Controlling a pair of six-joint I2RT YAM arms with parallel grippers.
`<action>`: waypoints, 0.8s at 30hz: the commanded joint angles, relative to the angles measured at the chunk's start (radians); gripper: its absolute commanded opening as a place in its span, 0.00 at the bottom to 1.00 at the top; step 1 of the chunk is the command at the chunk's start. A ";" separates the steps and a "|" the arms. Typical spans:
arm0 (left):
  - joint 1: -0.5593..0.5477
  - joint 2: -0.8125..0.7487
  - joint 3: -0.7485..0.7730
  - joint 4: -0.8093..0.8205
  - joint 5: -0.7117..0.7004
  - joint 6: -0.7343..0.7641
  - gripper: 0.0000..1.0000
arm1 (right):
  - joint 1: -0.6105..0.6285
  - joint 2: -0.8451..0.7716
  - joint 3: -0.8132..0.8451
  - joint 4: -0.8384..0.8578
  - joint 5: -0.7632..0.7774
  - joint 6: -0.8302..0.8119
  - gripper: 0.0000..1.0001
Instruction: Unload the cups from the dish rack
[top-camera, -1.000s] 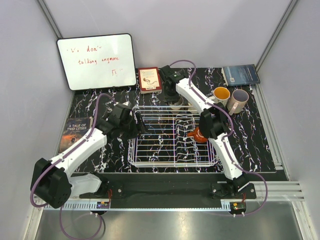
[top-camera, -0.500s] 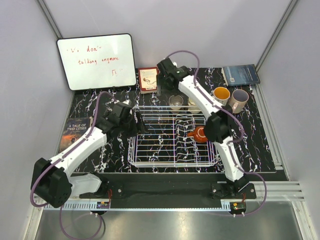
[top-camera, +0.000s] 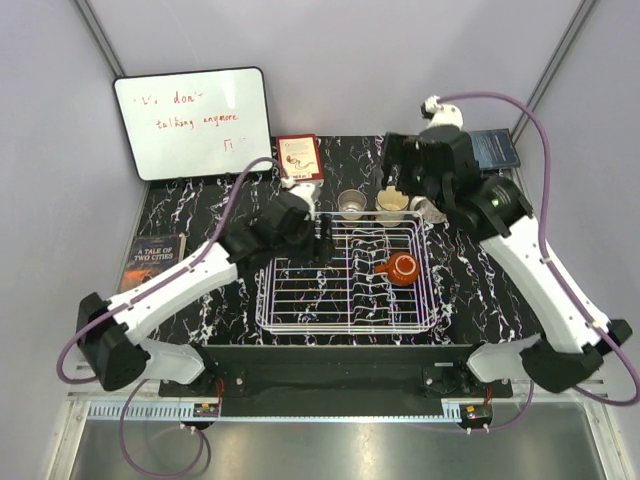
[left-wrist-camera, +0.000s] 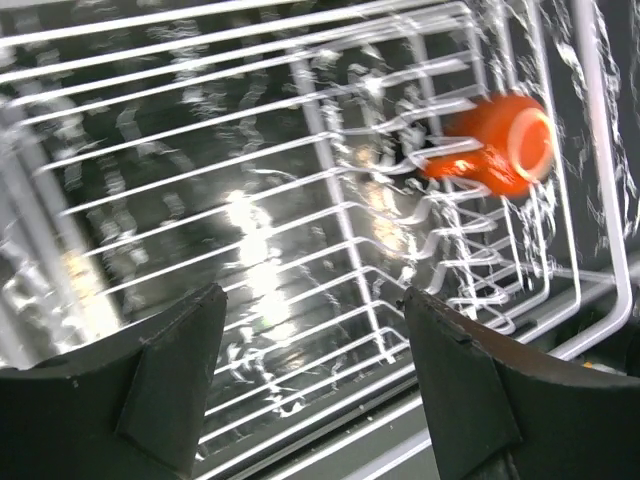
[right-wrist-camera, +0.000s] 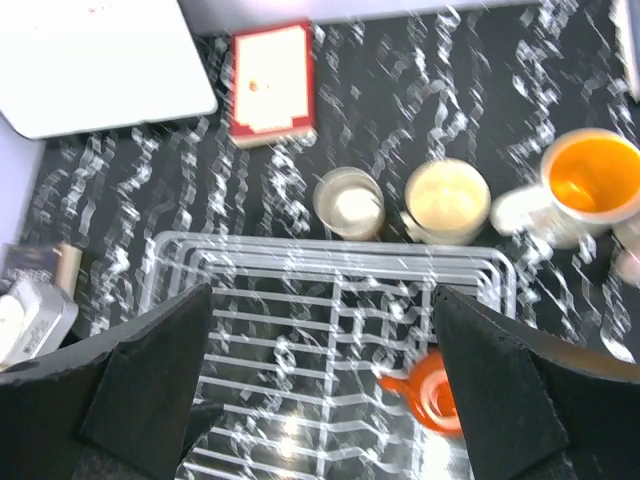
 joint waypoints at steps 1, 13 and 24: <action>-0.111 0.118 0.130 0.024 -0.080 0.080 0.76 | 0.000 -0.121 -0.162 0.037 0.059 0.012 0.98; -0.247 0.454 0.399 0.021 -0.077 0.342 0.75 | 0.000 -0.327 -0.337 -0.007 0.077 0.035 0.99; -0.287 0.655 0.609 -0.004 -0.141 0.273 0.79 | -0.001 -0.377 -0.320 -0.050 0.060 0.028 0.98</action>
